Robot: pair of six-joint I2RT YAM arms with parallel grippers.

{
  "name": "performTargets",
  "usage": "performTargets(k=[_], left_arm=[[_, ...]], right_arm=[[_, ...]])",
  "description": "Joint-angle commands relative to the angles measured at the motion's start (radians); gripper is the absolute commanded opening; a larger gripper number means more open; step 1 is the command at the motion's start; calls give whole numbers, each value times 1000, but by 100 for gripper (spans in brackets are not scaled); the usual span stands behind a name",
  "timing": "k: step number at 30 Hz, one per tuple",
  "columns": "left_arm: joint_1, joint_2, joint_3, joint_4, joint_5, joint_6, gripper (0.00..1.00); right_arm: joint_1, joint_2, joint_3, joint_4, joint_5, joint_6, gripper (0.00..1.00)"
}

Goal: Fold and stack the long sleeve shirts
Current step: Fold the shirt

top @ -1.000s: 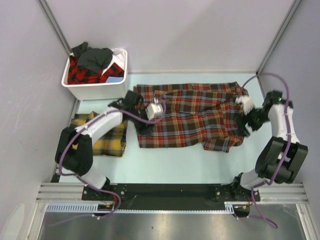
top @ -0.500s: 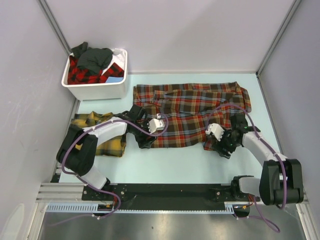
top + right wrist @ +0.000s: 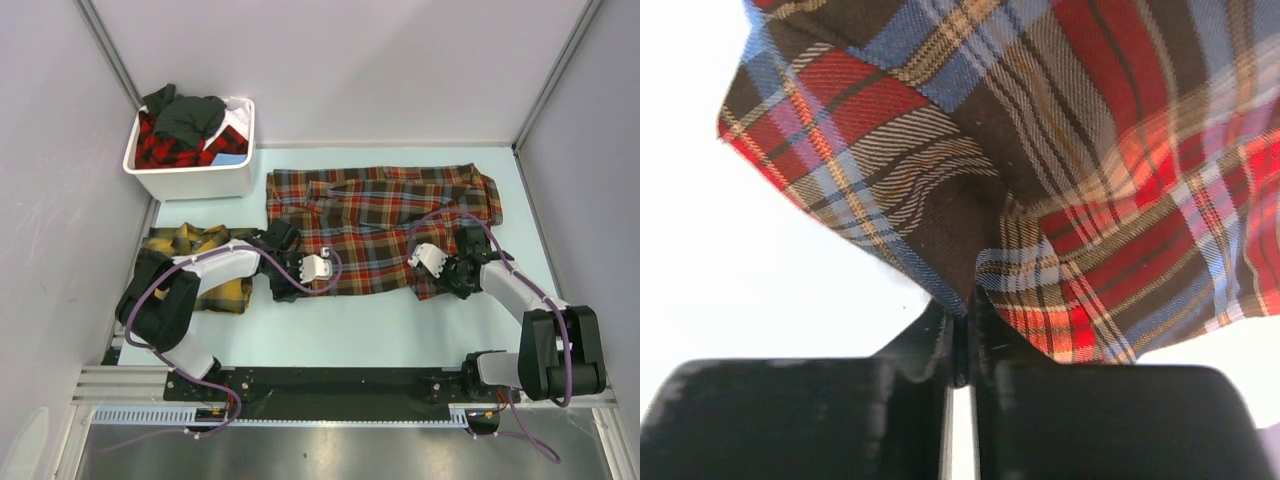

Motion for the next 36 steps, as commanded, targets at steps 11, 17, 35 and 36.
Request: performTargets(k=[11,17,35,36], left_arm=[[137,49,300,-109,83,-69,0],[206,211,533,-28,30,-214,0],[246,463,719,57,-29,-345,0],[246,466,723,52,-29,-345,0]], right_arm=[[-7,186,519,-106,-47,-39,0],[-35,550,904,-88,-84,-5,0],[-144,632,1012,-309,-284,347,55],[-139,641,1012,-303,-282,360,56]])
